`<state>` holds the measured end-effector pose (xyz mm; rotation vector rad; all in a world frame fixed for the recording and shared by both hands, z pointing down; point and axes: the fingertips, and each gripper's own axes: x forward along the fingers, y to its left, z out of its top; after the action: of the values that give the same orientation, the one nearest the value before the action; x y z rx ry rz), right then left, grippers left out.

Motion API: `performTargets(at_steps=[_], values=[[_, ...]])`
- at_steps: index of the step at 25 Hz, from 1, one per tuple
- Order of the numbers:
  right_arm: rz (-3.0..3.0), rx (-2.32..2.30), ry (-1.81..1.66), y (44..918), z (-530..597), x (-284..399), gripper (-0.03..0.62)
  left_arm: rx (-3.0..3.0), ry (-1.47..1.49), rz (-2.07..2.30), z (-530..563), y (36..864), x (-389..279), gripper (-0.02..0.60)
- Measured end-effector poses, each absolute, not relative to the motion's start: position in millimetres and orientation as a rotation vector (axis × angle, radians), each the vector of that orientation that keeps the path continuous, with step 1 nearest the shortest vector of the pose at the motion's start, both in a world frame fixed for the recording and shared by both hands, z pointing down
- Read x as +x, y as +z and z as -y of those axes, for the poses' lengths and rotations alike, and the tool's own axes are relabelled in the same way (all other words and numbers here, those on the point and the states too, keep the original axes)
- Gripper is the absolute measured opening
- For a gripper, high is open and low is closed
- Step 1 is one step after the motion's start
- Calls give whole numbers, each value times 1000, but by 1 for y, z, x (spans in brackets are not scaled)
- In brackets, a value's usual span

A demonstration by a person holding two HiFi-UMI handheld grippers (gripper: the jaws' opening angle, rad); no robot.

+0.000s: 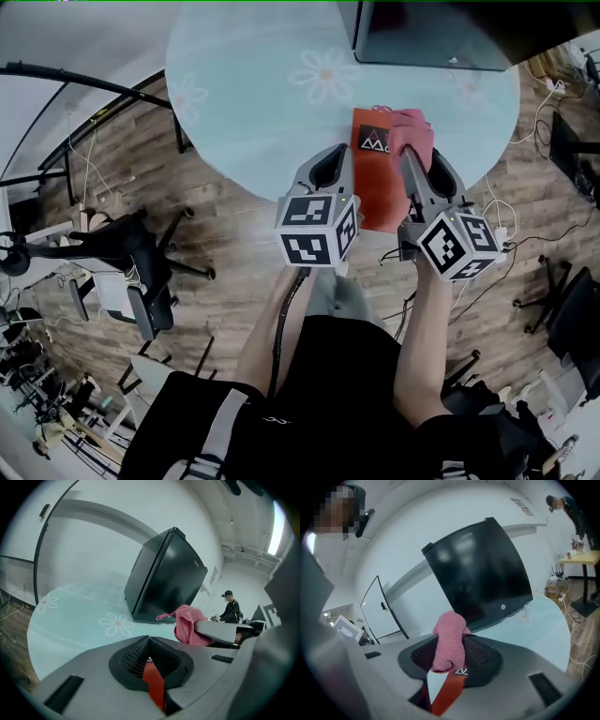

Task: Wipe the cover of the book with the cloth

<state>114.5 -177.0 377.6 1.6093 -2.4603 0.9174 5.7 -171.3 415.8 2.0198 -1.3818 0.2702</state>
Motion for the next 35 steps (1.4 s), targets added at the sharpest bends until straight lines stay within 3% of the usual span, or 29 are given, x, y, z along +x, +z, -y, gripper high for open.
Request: performTargets(at_steps=[16,35], values=[[2388,1457,1004,431,223,61,153,1897,313,1391,208,456,-37,12],[2184,1396,932,479,240,46,155,1867,328,1309,228,483,-32,13]])
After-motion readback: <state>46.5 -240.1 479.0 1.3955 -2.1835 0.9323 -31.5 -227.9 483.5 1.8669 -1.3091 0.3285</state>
